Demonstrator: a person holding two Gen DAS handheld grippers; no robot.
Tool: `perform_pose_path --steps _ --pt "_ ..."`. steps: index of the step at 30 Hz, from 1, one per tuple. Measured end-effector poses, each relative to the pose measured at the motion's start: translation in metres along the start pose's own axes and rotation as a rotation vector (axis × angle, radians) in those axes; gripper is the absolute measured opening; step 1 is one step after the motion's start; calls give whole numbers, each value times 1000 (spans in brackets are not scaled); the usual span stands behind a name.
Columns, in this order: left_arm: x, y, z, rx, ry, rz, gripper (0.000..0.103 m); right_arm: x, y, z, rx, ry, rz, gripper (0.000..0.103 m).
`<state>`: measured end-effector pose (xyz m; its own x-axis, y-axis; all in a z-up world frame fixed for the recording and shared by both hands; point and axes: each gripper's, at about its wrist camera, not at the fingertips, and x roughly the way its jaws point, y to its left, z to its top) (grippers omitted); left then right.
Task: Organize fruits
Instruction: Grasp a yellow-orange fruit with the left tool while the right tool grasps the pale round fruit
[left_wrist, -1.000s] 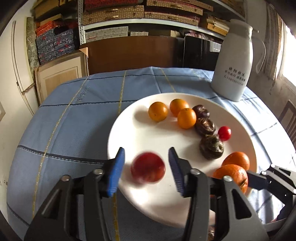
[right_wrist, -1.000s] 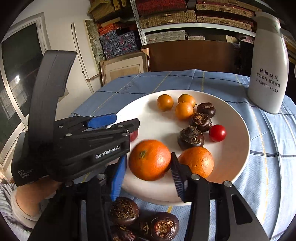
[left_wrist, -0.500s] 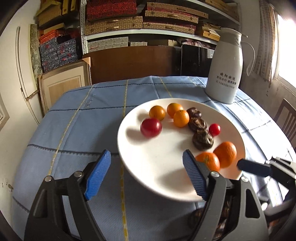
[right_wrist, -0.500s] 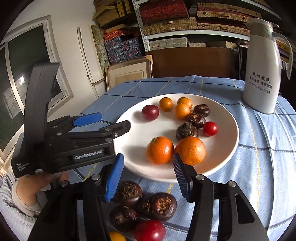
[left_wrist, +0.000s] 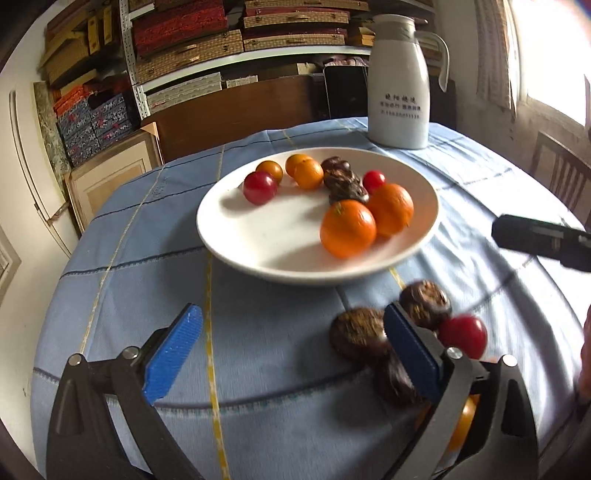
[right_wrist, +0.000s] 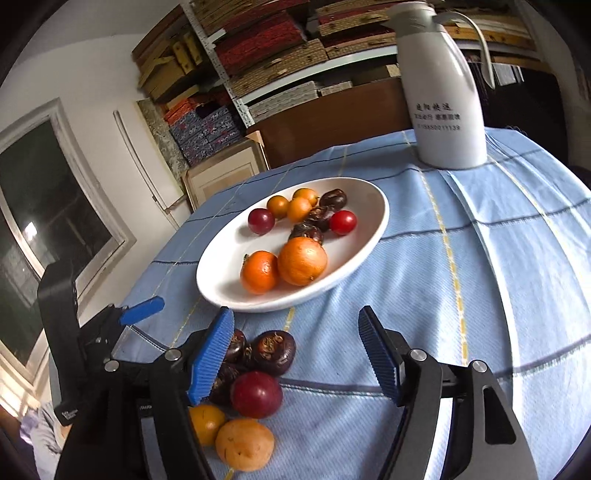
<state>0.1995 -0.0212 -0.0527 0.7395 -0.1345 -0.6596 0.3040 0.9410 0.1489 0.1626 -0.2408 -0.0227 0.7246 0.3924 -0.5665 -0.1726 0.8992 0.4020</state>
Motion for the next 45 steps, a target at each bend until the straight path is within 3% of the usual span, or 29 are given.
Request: perform_pose_path --steps 7,12,17,25,29,34,38,40,43,45 --pt "-20 1 -15 -25 -21 3 98 -16 0 -25 -21 35 43 72" --pt "-48 -9 -34 -10 -54 -72 98 -22 9 -49 -56 107 118 72" --pt "-62 -36 -46 98 -43 -126 98 -14 7 -52 -30 164 152 72" --pt "-45 -73 -49 275 51 -110 97 -11 4 -57 7 195 176 67" --pt "-40 -66 -48 239 82 -203 80 -10 2 -56 16 200 174 67" --pt "-34 -39 -44 102 96 -317 79 -9 -1 -57 28 211 173 67" --pt "-25 -20 -45 3 120 -322 79 -7 -1 -57 29 219 170 67" --pt "-26 -28 -46 40 119 -281 77 -6 -1 -57 27 225 169 67" --pt "-29 -53 -47 167 117 -227 50 -3 1 -58 20 244 175 67" --pt "-29 -60 -48 206 118 -221 43 1 3 -59 16 262 188 58"
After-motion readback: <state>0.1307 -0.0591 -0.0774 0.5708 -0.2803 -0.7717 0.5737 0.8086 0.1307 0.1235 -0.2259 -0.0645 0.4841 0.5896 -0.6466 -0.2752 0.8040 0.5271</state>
